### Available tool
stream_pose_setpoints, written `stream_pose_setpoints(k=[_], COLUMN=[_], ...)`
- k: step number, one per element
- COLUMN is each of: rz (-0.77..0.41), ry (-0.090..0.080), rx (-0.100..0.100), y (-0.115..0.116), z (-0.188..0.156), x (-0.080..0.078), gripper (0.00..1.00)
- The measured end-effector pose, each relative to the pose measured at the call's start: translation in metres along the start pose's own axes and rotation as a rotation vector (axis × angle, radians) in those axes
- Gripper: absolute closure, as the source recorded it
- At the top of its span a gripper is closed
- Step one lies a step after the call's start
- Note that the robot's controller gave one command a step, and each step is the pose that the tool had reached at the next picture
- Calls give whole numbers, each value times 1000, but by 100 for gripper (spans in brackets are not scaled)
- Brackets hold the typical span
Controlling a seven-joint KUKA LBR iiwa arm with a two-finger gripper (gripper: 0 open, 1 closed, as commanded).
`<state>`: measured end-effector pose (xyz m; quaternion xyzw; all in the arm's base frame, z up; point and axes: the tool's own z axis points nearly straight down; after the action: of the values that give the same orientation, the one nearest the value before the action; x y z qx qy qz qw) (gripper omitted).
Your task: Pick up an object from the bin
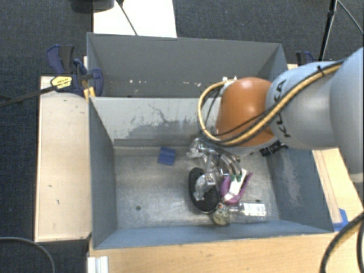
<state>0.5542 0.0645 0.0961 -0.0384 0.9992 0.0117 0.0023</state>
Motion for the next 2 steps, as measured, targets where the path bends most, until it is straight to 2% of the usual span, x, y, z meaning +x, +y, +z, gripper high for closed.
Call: stream_pose_setpoints(k=[1,2], rz=[-400,-293], ry=[-5,1], rx=[17,17], y=[-20,-84], z=[8,20], x=[8,21], gripper=[0,0])
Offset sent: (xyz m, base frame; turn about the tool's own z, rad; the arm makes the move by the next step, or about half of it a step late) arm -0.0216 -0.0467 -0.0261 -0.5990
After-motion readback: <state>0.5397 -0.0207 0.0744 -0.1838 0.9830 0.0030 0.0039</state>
